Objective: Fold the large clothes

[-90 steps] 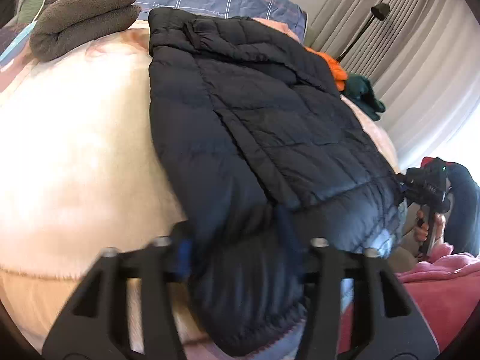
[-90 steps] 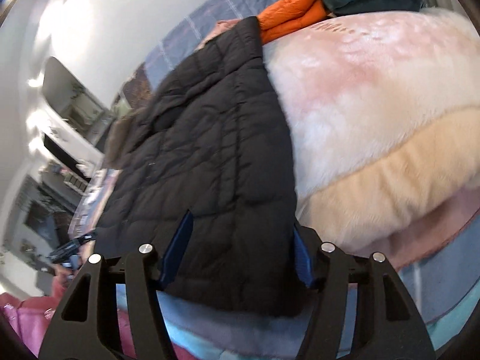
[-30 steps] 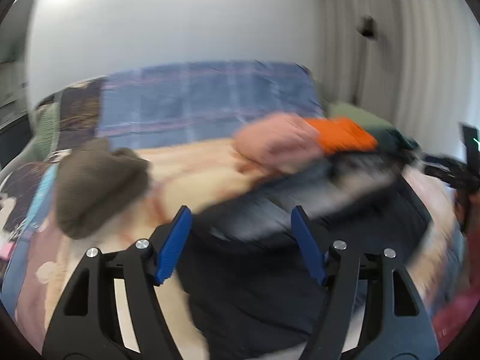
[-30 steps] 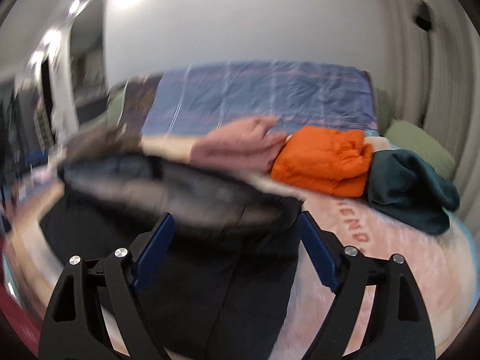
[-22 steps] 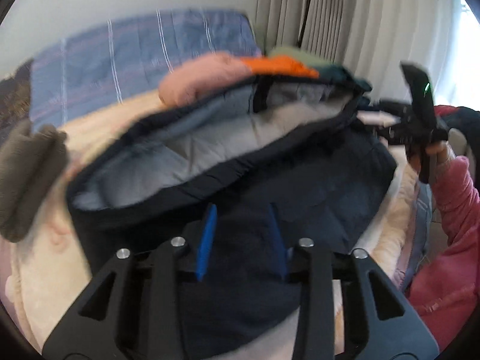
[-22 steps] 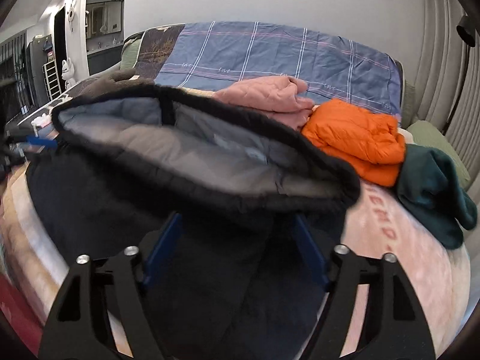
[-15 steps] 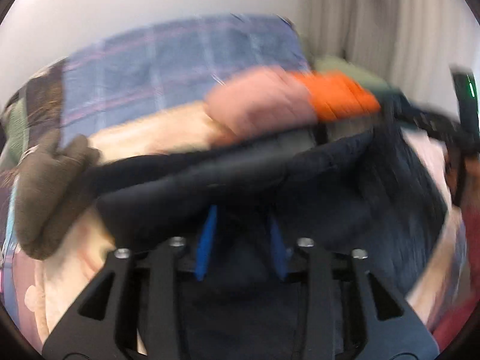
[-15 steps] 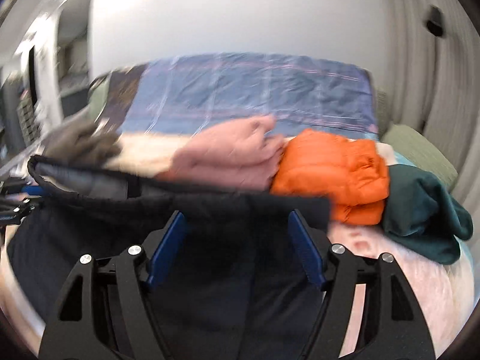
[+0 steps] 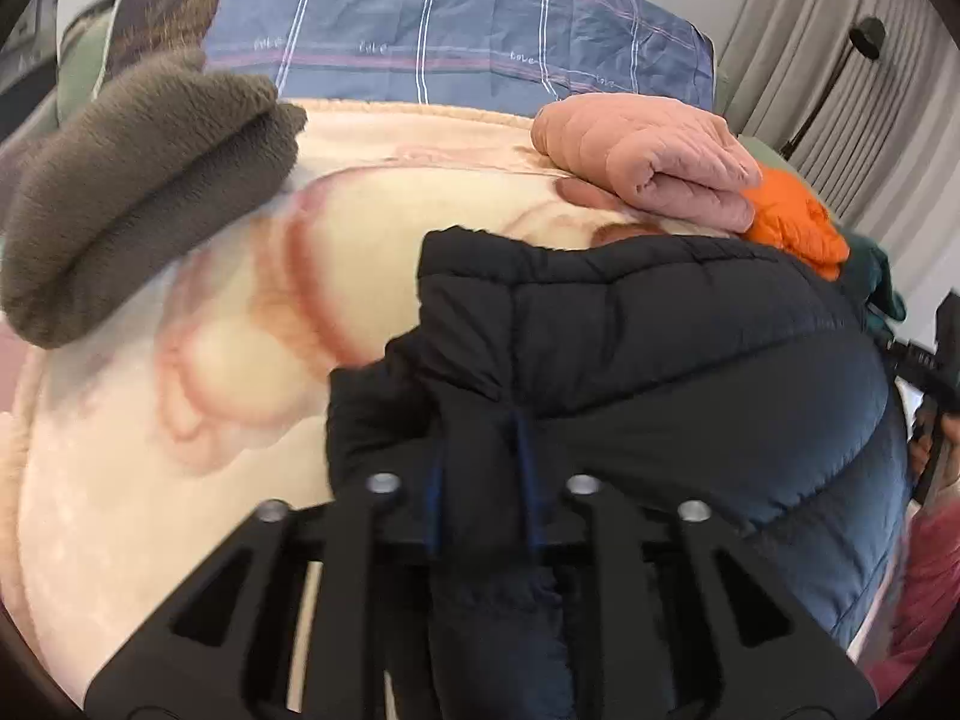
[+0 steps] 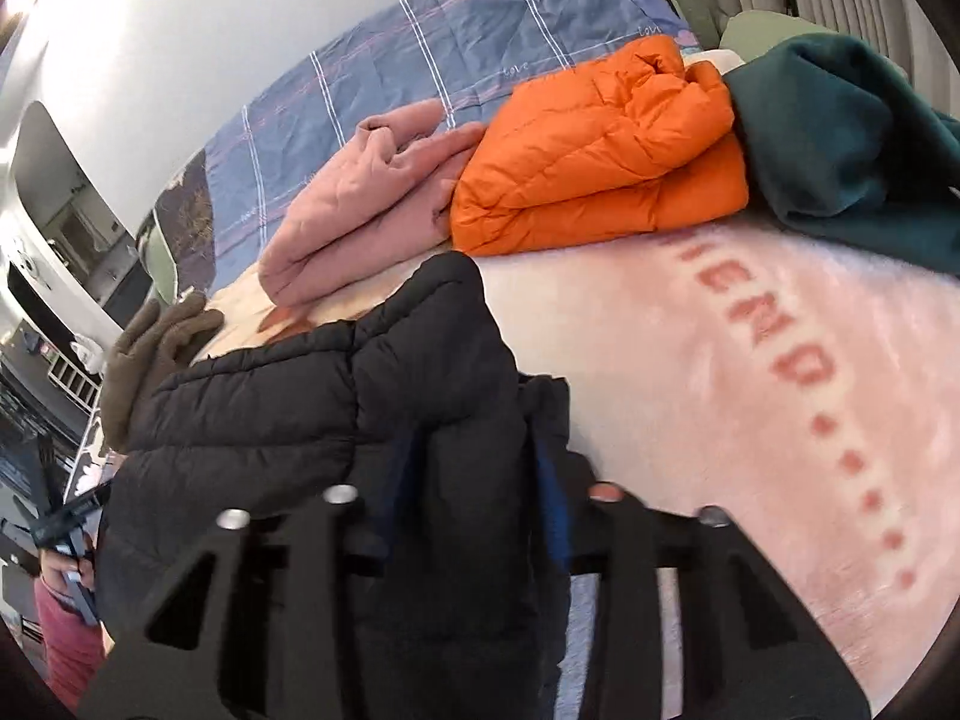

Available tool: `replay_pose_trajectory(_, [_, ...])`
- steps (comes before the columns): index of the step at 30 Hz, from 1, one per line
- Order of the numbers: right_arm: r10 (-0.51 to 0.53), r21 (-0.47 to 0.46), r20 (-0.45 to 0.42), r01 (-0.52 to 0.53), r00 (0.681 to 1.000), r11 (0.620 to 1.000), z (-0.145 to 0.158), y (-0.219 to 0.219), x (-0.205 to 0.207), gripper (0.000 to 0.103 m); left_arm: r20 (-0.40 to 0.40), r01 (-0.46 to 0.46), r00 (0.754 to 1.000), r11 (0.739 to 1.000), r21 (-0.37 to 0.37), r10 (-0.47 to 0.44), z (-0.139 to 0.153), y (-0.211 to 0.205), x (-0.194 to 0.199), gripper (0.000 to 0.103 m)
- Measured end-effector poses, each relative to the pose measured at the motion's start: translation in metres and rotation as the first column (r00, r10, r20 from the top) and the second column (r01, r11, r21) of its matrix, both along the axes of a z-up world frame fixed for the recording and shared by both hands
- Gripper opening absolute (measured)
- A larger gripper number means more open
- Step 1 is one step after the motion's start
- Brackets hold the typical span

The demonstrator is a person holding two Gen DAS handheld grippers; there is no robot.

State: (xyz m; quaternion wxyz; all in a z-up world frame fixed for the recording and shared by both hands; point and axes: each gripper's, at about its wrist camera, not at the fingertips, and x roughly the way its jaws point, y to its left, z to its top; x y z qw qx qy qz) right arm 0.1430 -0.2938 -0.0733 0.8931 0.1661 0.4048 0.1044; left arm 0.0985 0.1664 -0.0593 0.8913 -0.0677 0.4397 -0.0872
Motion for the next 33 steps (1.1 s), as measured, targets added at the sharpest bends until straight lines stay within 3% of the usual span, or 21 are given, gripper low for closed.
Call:
replay_pose_trajectory(2, [0.004,-0.030,0.020,-0.004,1.000,1.000,0.004,0.010,-0.002,0.028,0.029,-0.015,0.999,0.999,0.040,0.014,0.001,-0.002,-0.016,0.012])
replay_pose_trajectory(6, [0.009,-0.077,0.008,-0.008,1.000,0.997,0.001,0.021,0.002,0.030,0.052,-0.056,0.997,0.998,0.042,0.053,0.007,0.009,-0.037,0.011])
replay_pose_trajectory(11, [-0.040,-0.206,0.033,0.046,0.999,0.978,0.003,0.030,0.001,0.043,0.090,-0.096,0.992,0.993,0.062,0.091,0.017,0.008,-0.041,0.017])
replay_pose_trajectory(14, [-0.090,-0.243,0.123,0.118,0.988,0.963,0.028,0.031,-0.015,0.044,0.173,-0.135,0.978,0.984,0.119,0.114,0.043,-0.001,-0.048,0.020])
replay_pose_trajectory(16, [-0.083,-0.230,0.187,0.125,0.979,0.965,0.046,0.037,-0.022,0.045,0.228,-0.134,0.968,0.984,0.116,0.105,0.059,-0.009,-0.051,0.020])
replay_pose_trajectory(18, [-0.033,-0.195,0.245,0.083,0.969,0.977,0.063,0.055,-0.028,0.046,0.282,-0.081,0.958,0.994,0.076,0.056,0.077,-0.027,-0.050,0.024])
replay_pose_trajectory(20, [0.023,-0.170,0.255,0.022,0.967,0.985,0.067,0.072,-0.027,0.055,0.292,0.005,0.956,0.997,0.072,-0.026,0.081,-0.056,-0.042,0.042])
replay_pose_trajectory(21, [0.056,-0.161,0.246,-0.017,0.968,0.987,0.064,0.083,-0.024,0.061,0.284,0.026,0.957,0.994,0.104,-0.055,0.077,-0.071,-0.036,0.046])
replay_pose_trajectory(24, [0.094,-0.195,0.165,-0.061,0.982,0.979,0.031,0.110,-0.009,0.062,0.199,0.076,0.973,0.979,0.191,-0.115,0.041,-0.103,-0.016,0.052])
replay_pose_trajectory(26, [0.093,-0.233,0.068,-0.075,0.993,0.970,-0.013,0.115,0.007,0.064,0.153,0.065,0.983,0.970,0.233,-0.102,0.008,-0.110,-0.005,0.067])
replay_pose_trajectory(28, [0.090,-0.174,0.076,-0.075,0.993,0.982,-0.029,0.108,0.010,0.065,0.190,0.064,0.977,0.986,0.155,-0.093,-0.006,-0.101,-0.004,0.067])
replay_pose_trajectory(30, [0.095,-0.177,0.058,-0.083,0.994,0.981,-0.029,0.108,0.012,0.065,0.160,0.062,0.985,0.997,0.054,-0.070,-0.011,-0.086,0.001,0.067])
replay_pose_trajectory(33, [0.104,-0.219,0.059,-0.089,0.993,0.972,-0.030,0.112,0.012,0.066,0.150,0.071,0.986,0.997,0.043,-0.076,-0.017,-0.085,0.000,0.068])
